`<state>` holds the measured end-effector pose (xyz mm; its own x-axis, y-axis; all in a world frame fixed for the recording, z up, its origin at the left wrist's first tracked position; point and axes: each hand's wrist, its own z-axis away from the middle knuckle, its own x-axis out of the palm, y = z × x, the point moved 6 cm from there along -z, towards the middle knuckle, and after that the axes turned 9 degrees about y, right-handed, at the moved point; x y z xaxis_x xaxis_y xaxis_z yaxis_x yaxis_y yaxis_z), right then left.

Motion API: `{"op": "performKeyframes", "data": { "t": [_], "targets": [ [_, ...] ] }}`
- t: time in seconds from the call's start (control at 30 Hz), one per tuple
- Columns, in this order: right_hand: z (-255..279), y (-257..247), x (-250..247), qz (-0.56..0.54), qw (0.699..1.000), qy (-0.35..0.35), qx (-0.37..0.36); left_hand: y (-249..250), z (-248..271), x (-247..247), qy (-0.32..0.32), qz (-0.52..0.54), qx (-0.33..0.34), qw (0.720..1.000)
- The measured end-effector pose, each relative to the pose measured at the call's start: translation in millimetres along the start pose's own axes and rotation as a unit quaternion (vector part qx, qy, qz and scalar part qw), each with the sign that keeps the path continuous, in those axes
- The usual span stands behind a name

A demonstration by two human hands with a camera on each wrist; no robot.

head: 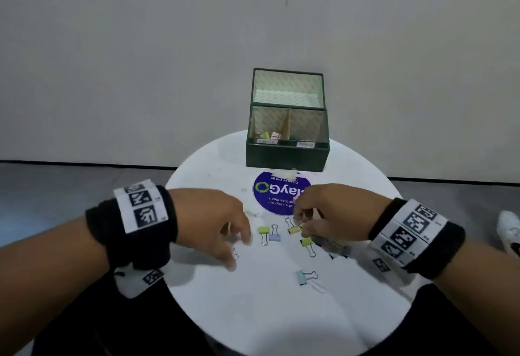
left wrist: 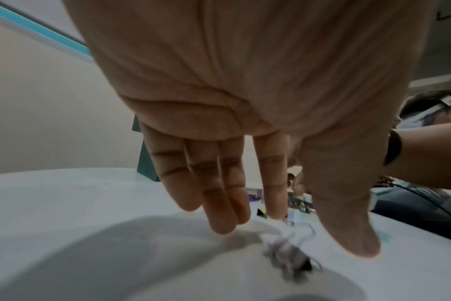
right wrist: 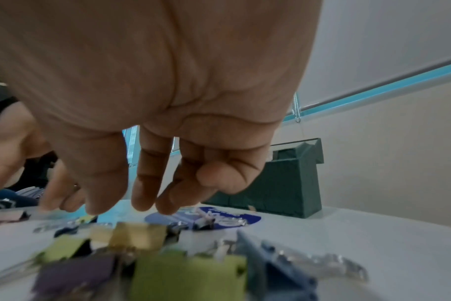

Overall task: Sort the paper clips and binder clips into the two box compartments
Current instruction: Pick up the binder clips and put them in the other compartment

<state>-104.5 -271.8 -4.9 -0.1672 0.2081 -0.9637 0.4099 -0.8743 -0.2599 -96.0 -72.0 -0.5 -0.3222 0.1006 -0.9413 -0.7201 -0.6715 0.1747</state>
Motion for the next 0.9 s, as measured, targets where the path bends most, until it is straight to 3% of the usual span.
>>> {"op": "performKeyframes", "data": {
  "t": [0.17, 0.4, 0.5, 0.6, 0.77, 0.9],
  "targets": [
    [-6, -8, 15, -0.031, 0.999, 0.019, -0.021, -2, -1, 9, 0.027, -0.016, 0.02, 0.999],
    [-7, -6, 19, -0.033, 0.999, 0.014, -0.013, -15, -11, 1, 0.084, 0.042, -0.029, 0.995],
    [-5, -7, 13, -0.057, 0.997, 0.06, -0.007, -19, -16, -7, 0.158, 0.078, -0.044, 0.983],
    [-3, -4, 4, -0.09, 0.989, 0.116, 0.028, -19, -22, -8, 0.188, 0.136, -0.056, 0.971],
    [-3, -2, 6, -0.126, 0.985, 0.106, 0.047, -6, -33, -5, 0.145, 0.117, -0.039, 0.982],
    [-1, -16, 7, -0.078, 0.993, 0.091, -0.007, 2, -40, 10, 0.108, 0.059, 0.002, 0.992]
  ]
}}
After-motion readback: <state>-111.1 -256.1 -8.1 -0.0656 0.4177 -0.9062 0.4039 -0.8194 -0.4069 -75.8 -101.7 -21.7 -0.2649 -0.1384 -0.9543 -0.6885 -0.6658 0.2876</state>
